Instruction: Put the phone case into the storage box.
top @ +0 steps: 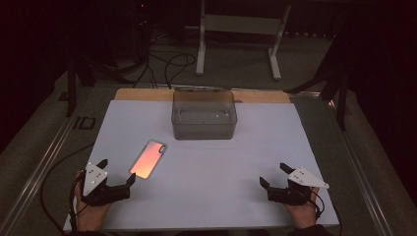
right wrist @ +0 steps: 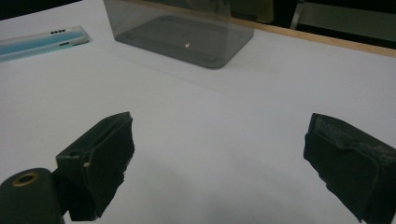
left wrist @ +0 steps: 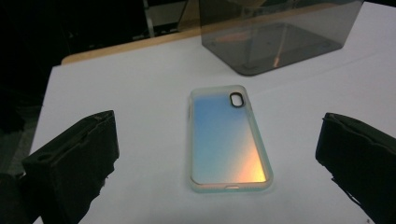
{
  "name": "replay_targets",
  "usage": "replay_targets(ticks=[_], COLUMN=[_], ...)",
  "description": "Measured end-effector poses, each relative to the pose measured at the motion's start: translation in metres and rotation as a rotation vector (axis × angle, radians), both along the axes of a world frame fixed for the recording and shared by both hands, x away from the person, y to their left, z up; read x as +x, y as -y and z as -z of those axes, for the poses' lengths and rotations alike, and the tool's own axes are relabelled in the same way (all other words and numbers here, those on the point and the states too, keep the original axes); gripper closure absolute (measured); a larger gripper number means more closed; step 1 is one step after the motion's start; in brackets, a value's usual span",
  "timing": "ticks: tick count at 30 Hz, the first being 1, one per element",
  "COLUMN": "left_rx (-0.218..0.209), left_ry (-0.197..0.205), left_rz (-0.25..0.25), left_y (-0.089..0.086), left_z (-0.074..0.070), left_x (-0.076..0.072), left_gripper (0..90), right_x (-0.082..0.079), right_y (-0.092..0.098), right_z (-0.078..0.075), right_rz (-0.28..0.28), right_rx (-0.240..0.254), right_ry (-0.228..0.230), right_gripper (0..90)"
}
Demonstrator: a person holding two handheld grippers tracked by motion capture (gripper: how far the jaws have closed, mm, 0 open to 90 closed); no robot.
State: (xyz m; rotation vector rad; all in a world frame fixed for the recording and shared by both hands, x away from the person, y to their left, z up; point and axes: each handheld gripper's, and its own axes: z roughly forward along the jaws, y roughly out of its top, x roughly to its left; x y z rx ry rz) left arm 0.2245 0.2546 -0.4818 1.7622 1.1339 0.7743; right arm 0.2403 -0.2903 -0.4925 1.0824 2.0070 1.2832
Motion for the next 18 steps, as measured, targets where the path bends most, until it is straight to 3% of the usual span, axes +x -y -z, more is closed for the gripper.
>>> replay_targets(ticks=[5,18], left_rx=[-0.023,-0.003], left_ry=[-0.012,-0.026], left_rz=[-0.016,-0.034], left_y=[-0.0048,-0.0054], left_z=[-0.0007,-0.0044], left_x=[-0.0005,0.0008], left_gripper=[0.3,0.4], right_x=[0.0004,0.0027], right_y=[-0.0017,-0.0019], right_z=[0.0001,0.0031], right_rz=[-0.008,-0.008], right_rx=[0.009,0.018], right_ry=[-0.002,-0.002], right_gripper=[8.5,8.5])
